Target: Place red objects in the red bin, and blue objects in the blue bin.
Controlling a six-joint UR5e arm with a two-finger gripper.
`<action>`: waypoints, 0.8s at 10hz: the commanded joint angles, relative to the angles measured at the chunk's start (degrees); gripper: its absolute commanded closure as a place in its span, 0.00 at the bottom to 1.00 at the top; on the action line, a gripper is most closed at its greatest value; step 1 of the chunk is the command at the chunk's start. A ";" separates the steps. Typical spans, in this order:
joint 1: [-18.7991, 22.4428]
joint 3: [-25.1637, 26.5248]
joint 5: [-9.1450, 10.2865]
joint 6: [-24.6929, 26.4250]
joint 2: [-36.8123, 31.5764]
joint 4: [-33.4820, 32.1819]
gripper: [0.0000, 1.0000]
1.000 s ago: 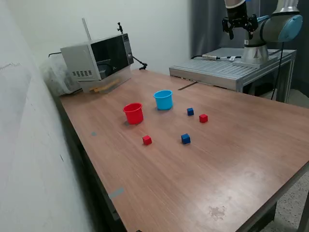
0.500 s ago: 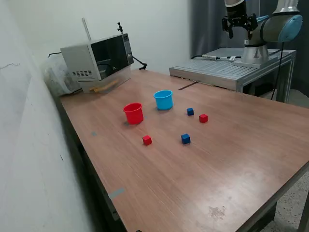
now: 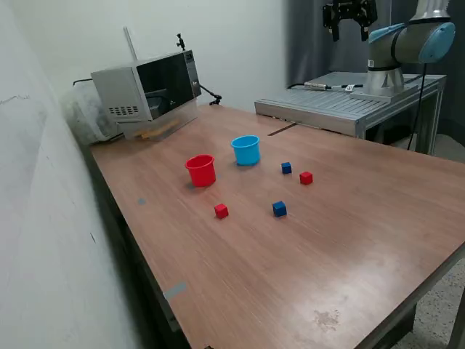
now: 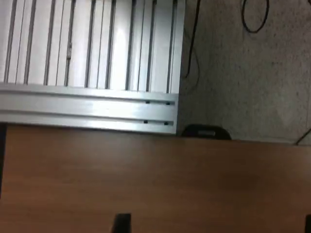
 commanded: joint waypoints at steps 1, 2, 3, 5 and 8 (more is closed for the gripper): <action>-0.03 -5.87 -0.13 -0.11 1.11 -0.03 0.00; -0.03 -7.81 -0.30 -0.11 1.82 -0.03 0.00; -0.12 -8.96 -0.21 -0.03 2.17 -0.21 0.00; -0.12 -9.94 0.05 -0.03 2.70 -1.60 0.00; -0.12 -13.35 0.14 0.06 5.68 -1.96 0.00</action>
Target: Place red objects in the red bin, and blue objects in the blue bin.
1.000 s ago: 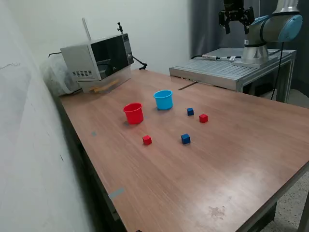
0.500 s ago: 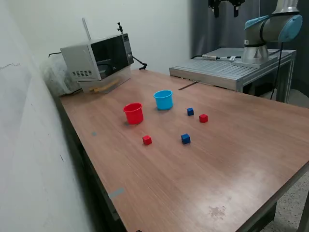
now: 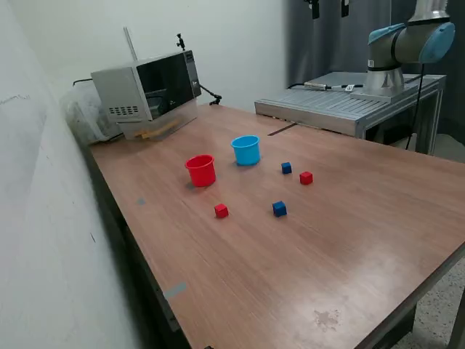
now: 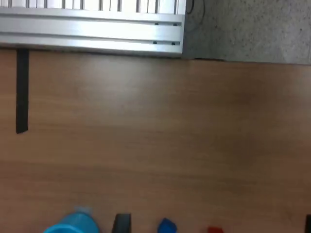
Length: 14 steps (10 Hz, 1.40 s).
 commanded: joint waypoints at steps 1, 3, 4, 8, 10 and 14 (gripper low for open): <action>0.00 -2.92 0.16 1.17 2.77 -0.33 0.00; 0.00 -2.68 0.16 7.23 6.02 -2.24 0.00; 0.00 -2.06 0.16 7.42 7.25 -4.96 0.00; -1.14 2.67 0.08 8.47 14.28 -14.81 0.00; -3.78 7.50 0.16 11.29 16.48 -20.16 0.00; -7.03 12.53 1.21 16.38 20.89 -28.69 0.00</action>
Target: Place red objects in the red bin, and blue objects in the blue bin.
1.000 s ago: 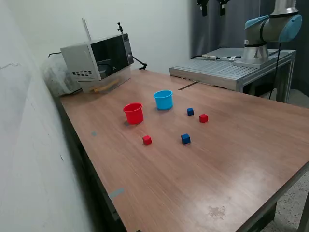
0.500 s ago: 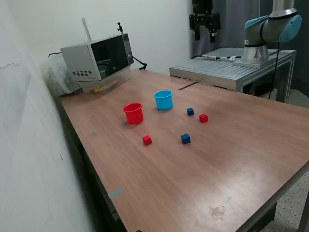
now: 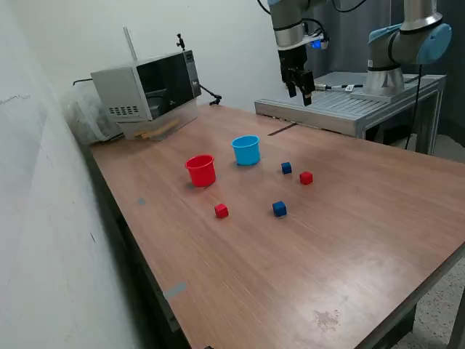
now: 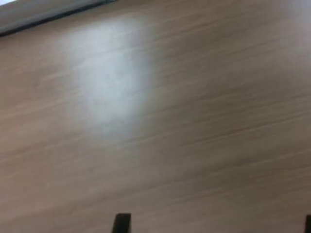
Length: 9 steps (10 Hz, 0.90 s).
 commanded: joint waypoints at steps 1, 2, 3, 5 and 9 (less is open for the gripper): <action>-0.57 1.50 2.13 2.74 0.99 -4.14 0.00; -0.48 1.50 2.75 5.10 0.99 -4.42 0.00; -0.22 1.50 3.71 7.39 0.99 -5.29 0.00; 0.48 1.58 7.99 10.48 1.16 -6.78 0.00; 1.45 1.50 12.77 10.49 6.34 -11.87 0.00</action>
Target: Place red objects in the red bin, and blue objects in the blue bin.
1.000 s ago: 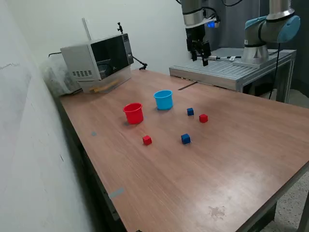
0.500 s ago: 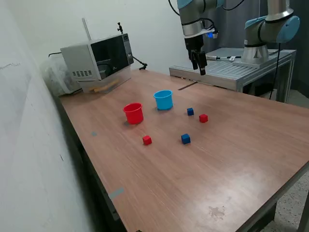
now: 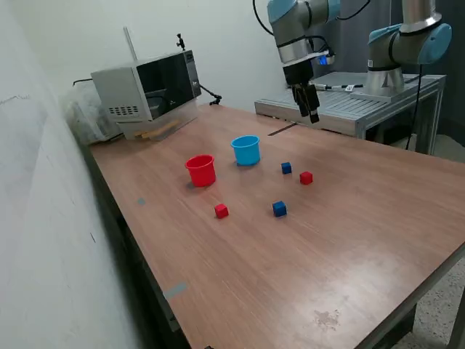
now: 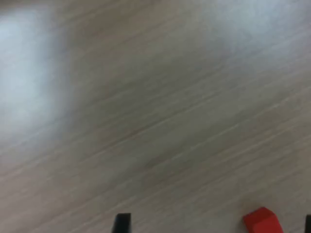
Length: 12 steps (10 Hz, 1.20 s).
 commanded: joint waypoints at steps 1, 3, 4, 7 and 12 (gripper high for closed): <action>0.12 -0.27 0.58 0.40 2.35 -3.37 0.00; 1.95 -1.67 0.58 2.06 3.66 -5.74 0.00; 3.01 -2.37 0.49 2.16 4.45 -6.10 0.00; 4.51 -2.99 -3.18 2.33 7.44 -10.41 0.00; 4.34 -5.45 -8.46 3.21 11.66 -12.43 0.00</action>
